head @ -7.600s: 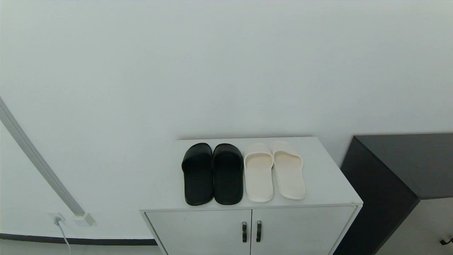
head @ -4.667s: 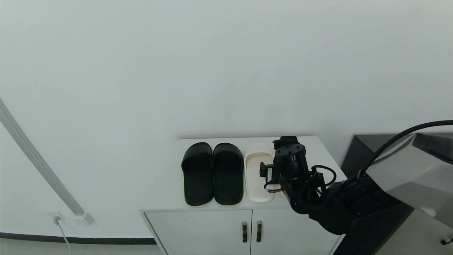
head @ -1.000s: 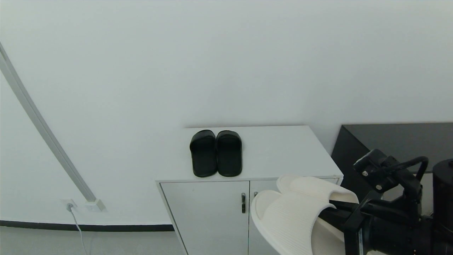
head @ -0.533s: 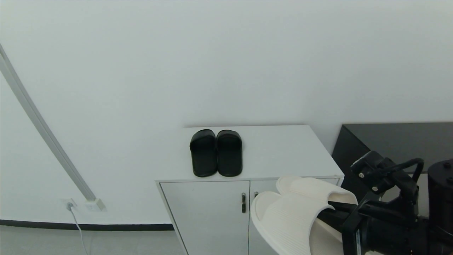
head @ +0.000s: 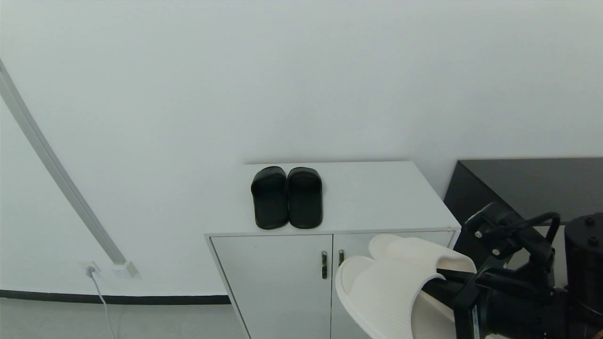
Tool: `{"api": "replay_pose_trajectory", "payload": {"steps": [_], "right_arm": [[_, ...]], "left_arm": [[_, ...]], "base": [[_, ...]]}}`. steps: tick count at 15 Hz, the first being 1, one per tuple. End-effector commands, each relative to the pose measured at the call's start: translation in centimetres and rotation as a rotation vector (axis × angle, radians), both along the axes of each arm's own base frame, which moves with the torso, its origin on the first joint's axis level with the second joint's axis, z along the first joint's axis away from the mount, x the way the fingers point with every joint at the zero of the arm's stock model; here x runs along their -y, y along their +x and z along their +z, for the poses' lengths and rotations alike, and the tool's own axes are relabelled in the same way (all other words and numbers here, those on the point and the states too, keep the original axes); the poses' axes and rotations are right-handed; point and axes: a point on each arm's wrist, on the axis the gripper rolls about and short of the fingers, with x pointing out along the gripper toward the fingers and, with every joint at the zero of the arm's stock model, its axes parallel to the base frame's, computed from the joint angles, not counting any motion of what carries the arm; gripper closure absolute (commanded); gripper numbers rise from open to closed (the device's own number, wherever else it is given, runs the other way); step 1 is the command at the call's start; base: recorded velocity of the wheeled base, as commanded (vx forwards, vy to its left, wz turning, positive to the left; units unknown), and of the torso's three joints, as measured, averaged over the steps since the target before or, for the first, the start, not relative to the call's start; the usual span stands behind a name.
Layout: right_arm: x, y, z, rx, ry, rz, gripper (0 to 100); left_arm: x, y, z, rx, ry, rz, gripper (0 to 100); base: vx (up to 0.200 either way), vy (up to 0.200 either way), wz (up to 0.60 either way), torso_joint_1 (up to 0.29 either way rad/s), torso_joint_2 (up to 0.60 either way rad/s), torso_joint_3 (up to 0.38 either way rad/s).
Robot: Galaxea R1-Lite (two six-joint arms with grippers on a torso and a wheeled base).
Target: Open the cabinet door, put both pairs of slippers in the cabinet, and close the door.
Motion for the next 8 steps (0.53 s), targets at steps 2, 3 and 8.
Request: {"api": "replay_pose_trajectory", "payload": {"steps": [2, 3, 8], "right_arm": [[-0.17, 0.13, -0.31, -0.010, -0.010, 0.000, 100], [-0.19, 0.15, -0.34, -0.012, -0.010, -0.001, 100], [-0.03, 0.01, -0.72, -0.021, -0.020, 0.001, 100]], "left_arm": [[0.07, 0.00, 0.02, 0.001, 0.064, -0.029, 0], [0.13, 0.00, -0.01, 0.004, 0.106, -0.057, 0], [0.10, 0.01, -0.01, -0.002, 0.003, -0.044, 0]], "base": [[0.000, 0.000, 0.00, -0.166, 0.37, 0.205], [0.000, 0.000, 0.00, -0.168, 0.39, 0.212], [0.000, 0.000, 0.00, -0.216, 0.50, 0.284]]}}
